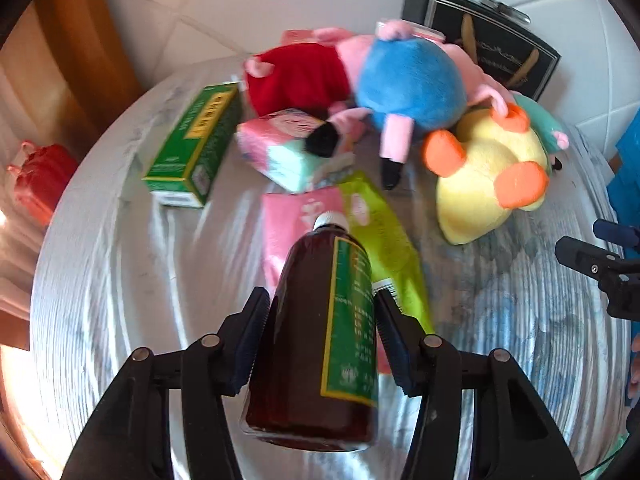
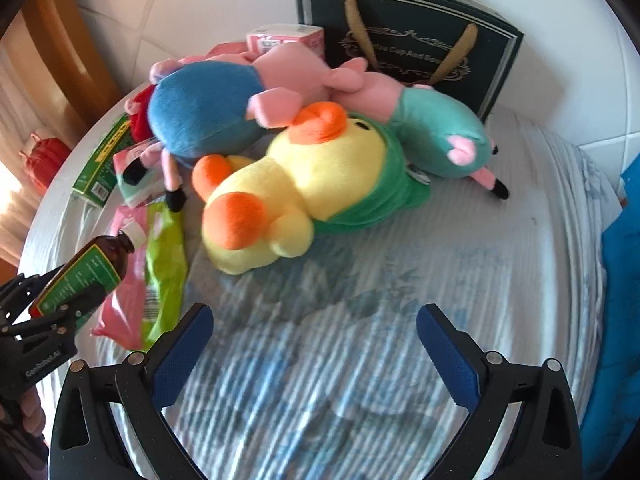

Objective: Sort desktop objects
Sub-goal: 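Grasp the brown bottle with the left tool while the right tool grasps the pink-green wipes pack, then carry both items to the blue crate and open both tools to drop them, then move both tools back from the crate toward the plush pile, then grasp the yellow duck plush in the green frog hood with the right tool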

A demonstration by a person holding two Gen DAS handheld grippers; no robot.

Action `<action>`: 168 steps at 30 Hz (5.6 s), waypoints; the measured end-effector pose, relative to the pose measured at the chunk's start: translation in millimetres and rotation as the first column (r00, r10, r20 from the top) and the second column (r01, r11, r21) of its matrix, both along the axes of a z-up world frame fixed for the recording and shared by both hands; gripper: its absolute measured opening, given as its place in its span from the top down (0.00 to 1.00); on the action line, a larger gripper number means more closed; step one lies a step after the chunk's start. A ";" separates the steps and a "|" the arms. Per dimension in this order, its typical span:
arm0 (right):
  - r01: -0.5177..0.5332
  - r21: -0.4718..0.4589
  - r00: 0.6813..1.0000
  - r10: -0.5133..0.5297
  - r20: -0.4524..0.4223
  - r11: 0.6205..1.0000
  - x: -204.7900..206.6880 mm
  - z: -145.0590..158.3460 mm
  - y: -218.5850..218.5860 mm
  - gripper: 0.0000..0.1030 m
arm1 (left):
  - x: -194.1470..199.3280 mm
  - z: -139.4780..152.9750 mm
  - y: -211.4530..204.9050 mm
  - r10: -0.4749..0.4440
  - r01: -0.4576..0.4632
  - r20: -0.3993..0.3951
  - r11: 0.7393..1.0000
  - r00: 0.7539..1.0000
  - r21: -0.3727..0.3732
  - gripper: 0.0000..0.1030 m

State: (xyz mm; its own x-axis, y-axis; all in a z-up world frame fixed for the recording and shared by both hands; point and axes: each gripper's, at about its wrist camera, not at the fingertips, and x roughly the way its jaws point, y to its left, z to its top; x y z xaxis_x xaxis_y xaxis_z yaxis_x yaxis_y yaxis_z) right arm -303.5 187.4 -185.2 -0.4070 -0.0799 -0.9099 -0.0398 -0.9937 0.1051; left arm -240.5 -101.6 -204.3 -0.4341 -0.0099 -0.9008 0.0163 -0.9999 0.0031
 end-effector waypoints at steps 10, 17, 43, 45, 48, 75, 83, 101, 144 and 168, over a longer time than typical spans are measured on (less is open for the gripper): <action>-0.165 -0.065 0.979 0.171 0.108 0.984 -29.3 -31.1 -119.6 0.00 | 33.4 -42.2 -85.4 0.157 -0.158 0.063 0.987 0.986 0.017 0.50; -0.205 -0.018 0.960 0.204 0.189 0.979 -59.5 -58.1 -168.6 0.00 | 25.9 -46.4 -86.9 0.127 -0.131 0.067 0.990 0.990 0.047 0.49; -0.166 0.057 0.981 0.159 0.111 0.984 30.3 -12.5 -79.5 0.41 | 69.9 -4.1 -27.6 -0.016 0.018 -0.017 0.996 1.000 0.086 0.50; -0.141 0.075 0.989 0.137 0.061 0.987 47.7 10.8 -66.3 0.41 | 78.4 13.0 -14.5 -0.047 0.052 -0.056 0.995 0.997 0.089 0.50; -0.091 0.091 0.995 0.093 -0.019 0.992 88.2 39.7 -63.1 0.41 | 88.6 48.2 7.7 -0.093 0.104 -0.136 0.992 0.986 0.074 0.50; 0.552 0.198 0.704 -0.326 -0.631 0.810 385.8 279.8 218.7 0.40 | 232.4 284.2 385.5 -0.398 0.541 -0.606 0.839 0.689 0.064 0.50; 0.619 0.209 0.702 -0.414 -0.580 0.757 455.1 256.5 313.7 0.40 | 272.0 279.0 506.8 -0.506 0.635 -0.564 0.771 0.652 0.043 0.50; 0.676 0.200 0.693 -0.520 -0.499 0.709 493.8 195.5 422.0 0.35 | 288.7 235.7 605.1 -0.603 0.658 -0.432 0.752 0.671 -0.029 0.50; 0.372 0.163 0.773 -0.207 -0.599 0.914 329.1 276.7 157.5 0.00 | 180.3 225.0 248.1 -0.278 0.332 -0.455 0.943 0.846 0.041 0.36; 0.093 -0.024 0.978 -0.096 -0.184 0.995 -32.1 75.0 102.6 0.00 | -85.6 38.7 151.0 0.027 -0.011 -0.082 0.982 0.996 0.191 0.37</action>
